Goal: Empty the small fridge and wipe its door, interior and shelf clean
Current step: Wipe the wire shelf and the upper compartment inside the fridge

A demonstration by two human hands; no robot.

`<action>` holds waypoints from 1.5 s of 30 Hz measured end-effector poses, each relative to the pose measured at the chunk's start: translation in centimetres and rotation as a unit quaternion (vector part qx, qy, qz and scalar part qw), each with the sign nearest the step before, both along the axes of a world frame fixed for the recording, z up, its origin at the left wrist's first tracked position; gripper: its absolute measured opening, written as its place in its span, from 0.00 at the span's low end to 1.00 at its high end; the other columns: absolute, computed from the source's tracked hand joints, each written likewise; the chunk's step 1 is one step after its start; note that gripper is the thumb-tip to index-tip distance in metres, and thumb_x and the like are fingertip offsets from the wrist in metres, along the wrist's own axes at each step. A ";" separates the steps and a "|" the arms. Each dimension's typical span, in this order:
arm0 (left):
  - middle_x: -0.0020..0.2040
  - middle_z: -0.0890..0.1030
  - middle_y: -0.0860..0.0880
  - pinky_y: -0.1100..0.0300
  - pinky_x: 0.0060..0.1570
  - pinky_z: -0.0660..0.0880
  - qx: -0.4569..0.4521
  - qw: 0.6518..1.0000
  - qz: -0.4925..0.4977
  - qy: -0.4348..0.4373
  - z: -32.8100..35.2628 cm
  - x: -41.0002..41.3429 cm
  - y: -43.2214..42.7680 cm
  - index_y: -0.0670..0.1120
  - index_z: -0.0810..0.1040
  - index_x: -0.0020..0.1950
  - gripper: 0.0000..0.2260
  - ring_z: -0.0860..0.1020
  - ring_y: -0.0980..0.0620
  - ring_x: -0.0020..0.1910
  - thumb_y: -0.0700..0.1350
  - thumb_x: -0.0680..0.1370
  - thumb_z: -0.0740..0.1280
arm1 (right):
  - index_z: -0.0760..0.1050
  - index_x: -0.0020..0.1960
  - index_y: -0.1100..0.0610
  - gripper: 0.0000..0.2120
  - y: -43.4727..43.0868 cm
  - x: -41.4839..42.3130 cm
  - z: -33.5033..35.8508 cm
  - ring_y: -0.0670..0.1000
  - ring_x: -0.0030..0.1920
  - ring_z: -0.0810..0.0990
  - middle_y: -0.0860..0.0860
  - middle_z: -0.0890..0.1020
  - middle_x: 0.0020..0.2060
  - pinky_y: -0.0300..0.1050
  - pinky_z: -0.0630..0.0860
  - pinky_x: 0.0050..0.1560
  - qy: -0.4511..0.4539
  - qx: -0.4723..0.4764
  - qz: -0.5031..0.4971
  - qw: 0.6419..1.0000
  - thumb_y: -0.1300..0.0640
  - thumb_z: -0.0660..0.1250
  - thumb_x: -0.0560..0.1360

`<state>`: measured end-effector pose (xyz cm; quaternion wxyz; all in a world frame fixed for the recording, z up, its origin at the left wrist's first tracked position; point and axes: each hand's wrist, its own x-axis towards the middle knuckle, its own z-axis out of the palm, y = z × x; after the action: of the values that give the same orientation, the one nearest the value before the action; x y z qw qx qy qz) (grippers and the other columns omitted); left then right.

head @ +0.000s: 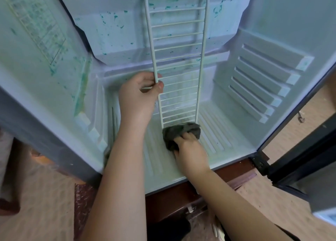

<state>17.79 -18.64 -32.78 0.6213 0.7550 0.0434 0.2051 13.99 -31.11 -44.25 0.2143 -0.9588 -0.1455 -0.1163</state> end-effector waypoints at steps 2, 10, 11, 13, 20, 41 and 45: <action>0.40 0.84 0.52 0.45 0.50 0.80 0.014 1.000 0.007 -0.004 -0.1 -0.1 0.0 0.56 0.80 0.42 0.11 0.84 0.51 0.42 0.39 0.73 0.71 | 0.79 0.57 0.58 0.16 -0.4 -0.1 -0.3 0.57 0.56 0.74 0.55 0.78 0.51 0.42 0.69 0.41 0.023 -0.018 -0.010 1.000 0.69 0.66 0.71; 0.37 0.84 0.54 0.45 0.47 0.80 0.095 0.995 -0.002 0.035 -1.2 0.3 -0.2 0.55 0.78 0.43 0.05 0.84 0.54 0.38 0.48 0.78 0.67 | 0.80 0.57 0.55 0.15 -2.7 -0.9 1.4 0.55 0.51 0.77 0.52 0.77 0.53 0.43 0.71 0.38 0.035 0.043 0.005 0.998 0.65 0.64 0.72; 0.37 0.84 0.54 0.45 0.47 0.80 0.104 0.994 -0.005 0.034 -1.3 0.3 -0.2 0.55 0.77 0.42 0.06 0.84 0.54 0.37 0.46 0.78 0.68 | 0.81 0.54 0.56 0.13 -2.8 -0.9 1.8 0.56 0.49 0.78 0.52 0.78 0.51 0.45 0.74 0.38 0.011 0.076 -0.004 0.997 0.65 0.66 0.71; 0.37 0.84 0.54 0.46 0.47 0.80 0.108 0.994 -0.008 0.033 -1.3 0.3 -0.2 0.55 0.77 0.41 0.09 0.84 0.54 0.37 0.43 0.78 0.68 | 0.82 0.49 0.58 0.11 -3.1 -0.6 2.7 0.53 0.44 0.80 0.52 0.80 0.47 0.45 0.77 0.40 -0.054 0.150 -0.020 0.987 0.67 0.69 0.69; 0.38 0.84 0.53 0.46 0.46 0.81 0.107 0.994 0.003 0.017 -1.5 0.0 -0.6 0.52 0.78 0.42 0.09 0.84 0.54 0.38 0.39 0.78 0.66 | 0.81 0.49 0.59 0.08 -5.2 -0.1 7.0 0.34 0.47 0.73 0.51 0.78 0.46 0.26 0.68 0.46 -0.235 0.336 -0.106 0.906 0.68 0.69 0.72; 0.34 0.84 0.56 0.43 0.45 0.80 0.130 0.991 -0.018 0.023 -1.4 -1.2 -1.2 0.63 0.79 0.41 0.12 0.83 0.50 0.36 0.46 0.77 0.65 | 0.79 0.47 0.60 0.09 -0.1 2.2 7.8 0.46 0.42 0.75 0.53 0.80 0.44 0.29 0.67 0.40 -0.228 0.368 -0.101 0.896 0.66 0.70 0.68; 0.39 0.84 0.52 0.46 0.49 0.80 0.140 0.989 -0.028 0.026 -1.2 -1.1 -1.1 0.62 0.79 0.46 0.16 0.83 0.51 0.41 0.40 0.75 0.60 | 0.78 0.50 0.59 0.11 1.1 1.9 8.0 0.47 0.46 0.77 0.52 0.79 0.49 0.32 0.68 0.43 -0.209 0.334 -0.058 0.917 0.65 0.70 0.68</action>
<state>16.65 -19.75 -34.01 0.5141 0.8403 0.0094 0.1716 15.93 -30.02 -36.25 0.4798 -0.7919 -0.0843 -0.3682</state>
